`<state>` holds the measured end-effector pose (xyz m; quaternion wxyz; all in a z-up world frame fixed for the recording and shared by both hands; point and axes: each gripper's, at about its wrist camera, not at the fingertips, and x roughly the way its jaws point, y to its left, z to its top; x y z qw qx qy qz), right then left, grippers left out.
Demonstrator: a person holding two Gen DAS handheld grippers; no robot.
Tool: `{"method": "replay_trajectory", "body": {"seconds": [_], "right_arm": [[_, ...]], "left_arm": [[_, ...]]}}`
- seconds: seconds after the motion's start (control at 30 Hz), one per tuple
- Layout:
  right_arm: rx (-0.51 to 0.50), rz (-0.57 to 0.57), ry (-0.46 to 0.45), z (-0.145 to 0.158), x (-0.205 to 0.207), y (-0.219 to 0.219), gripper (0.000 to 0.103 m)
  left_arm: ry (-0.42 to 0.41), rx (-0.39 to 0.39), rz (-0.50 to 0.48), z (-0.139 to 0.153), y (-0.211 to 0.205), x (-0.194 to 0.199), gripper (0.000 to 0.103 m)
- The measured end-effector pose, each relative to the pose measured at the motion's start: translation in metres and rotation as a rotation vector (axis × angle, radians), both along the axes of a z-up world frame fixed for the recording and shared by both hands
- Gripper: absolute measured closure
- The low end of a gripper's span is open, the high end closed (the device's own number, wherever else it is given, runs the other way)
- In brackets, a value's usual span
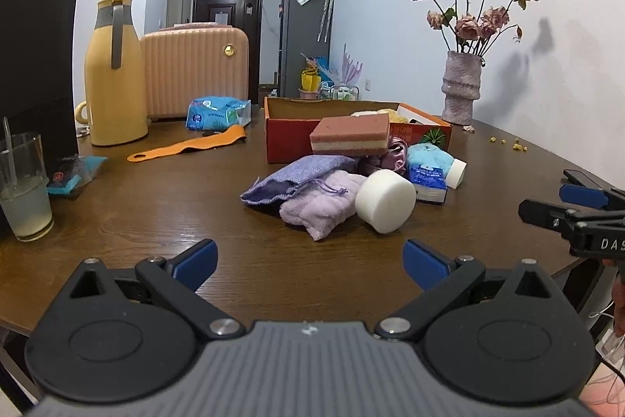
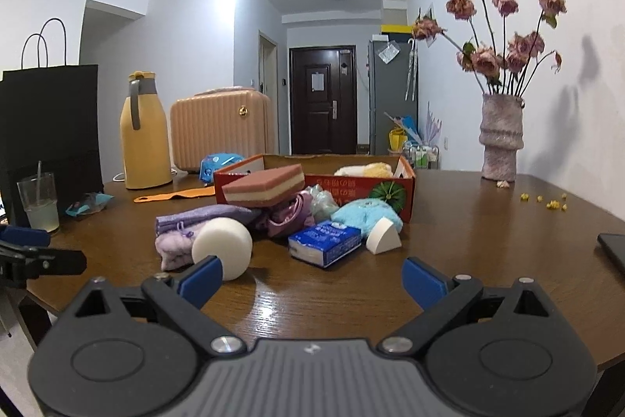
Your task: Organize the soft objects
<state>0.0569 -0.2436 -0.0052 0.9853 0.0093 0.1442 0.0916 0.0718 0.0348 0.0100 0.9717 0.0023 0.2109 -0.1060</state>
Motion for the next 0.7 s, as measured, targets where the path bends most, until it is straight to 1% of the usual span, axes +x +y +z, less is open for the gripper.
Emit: {"method": "replay_trajectory", "body": {"seconds": [0.17,0.23,0.3,0.5,0.63,0.7], "right_arm": [[-0.001,0.022,0.017,-0.007,0.017,0.009,0.004],[0.002,0.033,0.024,-0.008,0.025,0.012,0.006],[0.006,0.058,0.036,-0.009,0.035,0.016,0.009],[0.037,0.079,0.054,-0.007,0.065,0.028,0.010],[0.046,0.102,0.055,-0.002,0.085,0.036,0.014],[0.054,0.122,0.064,-0.001,0.095,0.041,0.018]], "left_arm": [[0.004,-0.003,0.000,-0.003,-0.004,0.018,0.000],[0.009,-0.006,0.006,-0.003,-0.003,0.028,0.000],[0.021,-0.003,0.021,-0.005,-0.003,0.040,0.000],[0.065,-0.027,0.053,-0.009,0.004,0.074,0.000],[0.075,-0.046,0.030,-0.007,0.000,0.097,0.000],[0.082,-0.061,0.010,-0.006,-0.002,0.109,0.001]]}}
